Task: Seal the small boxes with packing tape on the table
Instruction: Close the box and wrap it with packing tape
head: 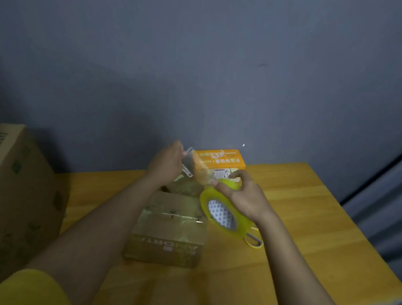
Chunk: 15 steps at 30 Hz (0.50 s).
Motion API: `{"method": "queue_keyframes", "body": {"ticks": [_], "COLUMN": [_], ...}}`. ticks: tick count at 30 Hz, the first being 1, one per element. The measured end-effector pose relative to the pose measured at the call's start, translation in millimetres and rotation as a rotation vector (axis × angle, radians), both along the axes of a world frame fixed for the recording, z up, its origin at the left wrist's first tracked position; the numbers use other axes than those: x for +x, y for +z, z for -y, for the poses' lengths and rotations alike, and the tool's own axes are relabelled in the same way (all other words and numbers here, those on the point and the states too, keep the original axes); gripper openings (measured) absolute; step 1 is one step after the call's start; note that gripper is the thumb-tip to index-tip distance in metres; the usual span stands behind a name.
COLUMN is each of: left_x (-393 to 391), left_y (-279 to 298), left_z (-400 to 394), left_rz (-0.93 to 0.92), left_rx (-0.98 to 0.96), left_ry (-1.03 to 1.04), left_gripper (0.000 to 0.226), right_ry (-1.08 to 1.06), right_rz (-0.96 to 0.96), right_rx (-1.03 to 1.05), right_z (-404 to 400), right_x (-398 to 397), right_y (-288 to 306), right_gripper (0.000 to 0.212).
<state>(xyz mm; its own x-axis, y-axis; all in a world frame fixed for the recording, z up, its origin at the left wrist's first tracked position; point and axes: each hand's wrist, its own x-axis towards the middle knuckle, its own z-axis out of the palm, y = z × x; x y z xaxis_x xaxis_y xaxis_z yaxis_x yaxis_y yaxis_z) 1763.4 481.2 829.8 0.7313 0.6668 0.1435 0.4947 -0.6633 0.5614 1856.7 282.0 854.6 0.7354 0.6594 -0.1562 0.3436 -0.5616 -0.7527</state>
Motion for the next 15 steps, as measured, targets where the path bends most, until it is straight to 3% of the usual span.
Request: {"method": "queue_keyframes", "body": {"ticks": [4, 9, 15], "left_x": [-2.7, -9.3, -8.6], "left_y": [-45.4, -94.0, -116.5], "left_z": [9.6, 12.3, 25.7], "left_rz": [-0.011, -0.072, -0.138], "left_rx": [-0.068, -0.270, -0.219], "left_ry": [-0.111, -0.163, 0.077], "left_gripper": [0.008, 0.022, 0.024], "right_ry": [0.015, -0.040, 0.001], "right_rz": [-0.069, -0.081, 0.069], "right_rx": [-0.048, -0.136, -0.184], "right_z": [9.5, 15.6, -11.0], "right_x": [-13.9, -20.3, -9.3], "right_y": [-14.1, -32.6, -35.1], "right_gripper": [0.048, 0.049, 0.053]}}
